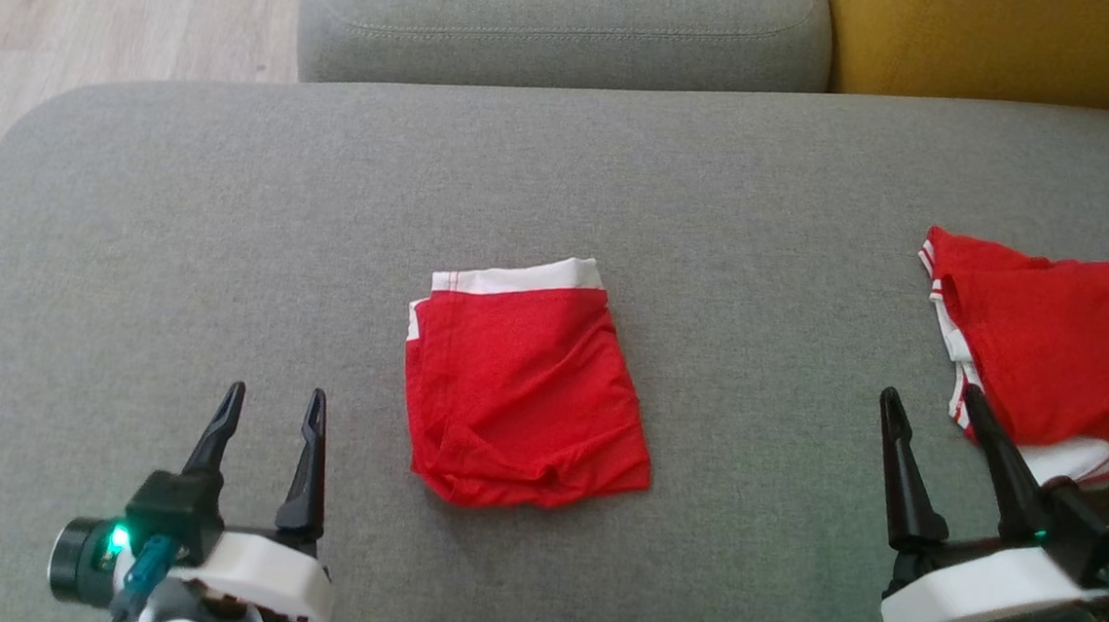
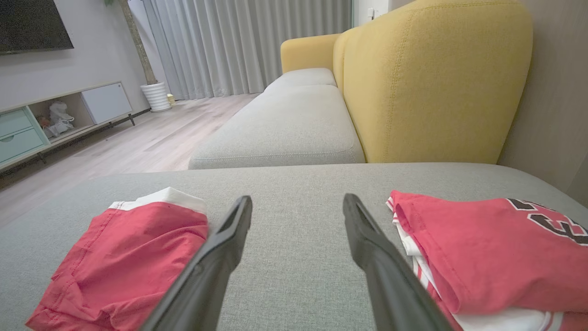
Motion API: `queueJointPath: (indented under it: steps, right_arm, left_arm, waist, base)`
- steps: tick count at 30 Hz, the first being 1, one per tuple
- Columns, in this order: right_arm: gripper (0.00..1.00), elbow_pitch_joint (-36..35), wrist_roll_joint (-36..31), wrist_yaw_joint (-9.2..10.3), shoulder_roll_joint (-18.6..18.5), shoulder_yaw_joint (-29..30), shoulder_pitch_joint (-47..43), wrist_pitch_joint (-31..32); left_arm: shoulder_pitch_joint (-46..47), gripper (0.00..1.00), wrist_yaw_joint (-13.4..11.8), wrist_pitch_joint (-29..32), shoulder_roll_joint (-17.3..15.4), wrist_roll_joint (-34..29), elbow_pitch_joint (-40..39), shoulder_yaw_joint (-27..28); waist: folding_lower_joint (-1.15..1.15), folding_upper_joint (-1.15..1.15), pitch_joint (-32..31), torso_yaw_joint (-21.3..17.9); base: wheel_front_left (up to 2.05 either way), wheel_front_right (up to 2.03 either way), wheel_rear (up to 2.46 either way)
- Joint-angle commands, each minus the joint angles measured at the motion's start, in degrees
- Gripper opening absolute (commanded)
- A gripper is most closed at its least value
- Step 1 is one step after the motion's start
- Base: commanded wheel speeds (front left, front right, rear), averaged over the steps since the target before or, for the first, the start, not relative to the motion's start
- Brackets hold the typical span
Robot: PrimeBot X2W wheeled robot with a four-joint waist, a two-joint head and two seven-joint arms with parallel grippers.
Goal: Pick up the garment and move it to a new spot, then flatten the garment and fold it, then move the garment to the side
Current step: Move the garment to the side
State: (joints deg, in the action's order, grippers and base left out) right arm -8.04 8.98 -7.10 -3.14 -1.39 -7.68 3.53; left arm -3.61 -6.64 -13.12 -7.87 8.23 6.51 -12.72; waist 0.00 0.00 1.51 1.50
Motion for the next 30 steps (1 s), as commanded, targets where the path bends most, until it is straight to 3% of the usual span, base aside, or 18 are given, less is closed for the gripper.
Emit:
queueJointPath:
  steps: [1, 10, 22, 30]
  right_arm:
    - [1.00, -1.8, -0.1, -0.39, -0.3, -1.4, 1.9, -0.1]
    - [1.00, 2.5, 1.0, -0.39, -0.4, -3.3, 5.1, 0.5]
    - [1.00, 25.1, 5.6, -0.39, 0.0, -14.6, 23.5, -1.8]
    - [1.00, 37.6, 8.4, -0.39, 0.2, -16.7, 30.4, 0.8]
  left_arm:
    - [2.3, 1.00, -0.5, -0.2, -0.9, 0.4, -1.8, 1.5]
    - [5.3, 1.00, -0.1, -0.2, -0.6, 0.2, -2.5, 0.1]
    - [14.2, 1.00, 1.6, -1.6, 2.3, 0.1, -0.2, -3.2]
    - [16.5, 1.00, 1.8, -1.8, 3.3, 0.2, 0.5, -3.9]
  waist:
    - [0.00, 0.00, 0.1, 0.1]
    - [0.00, 0.00, 3.7, 2.7]
    - [0.00, 0.00, 12.7, 10.8]
    - [0.00, 0.00, 15.3, 12.5]
  base:
    - [0.00, 0.00, 0.00]
    - [0.00, 0.00, 0.00]
    - [0.00, 0.00, 0.00]
    - [0.00, 0.00, 0.00]
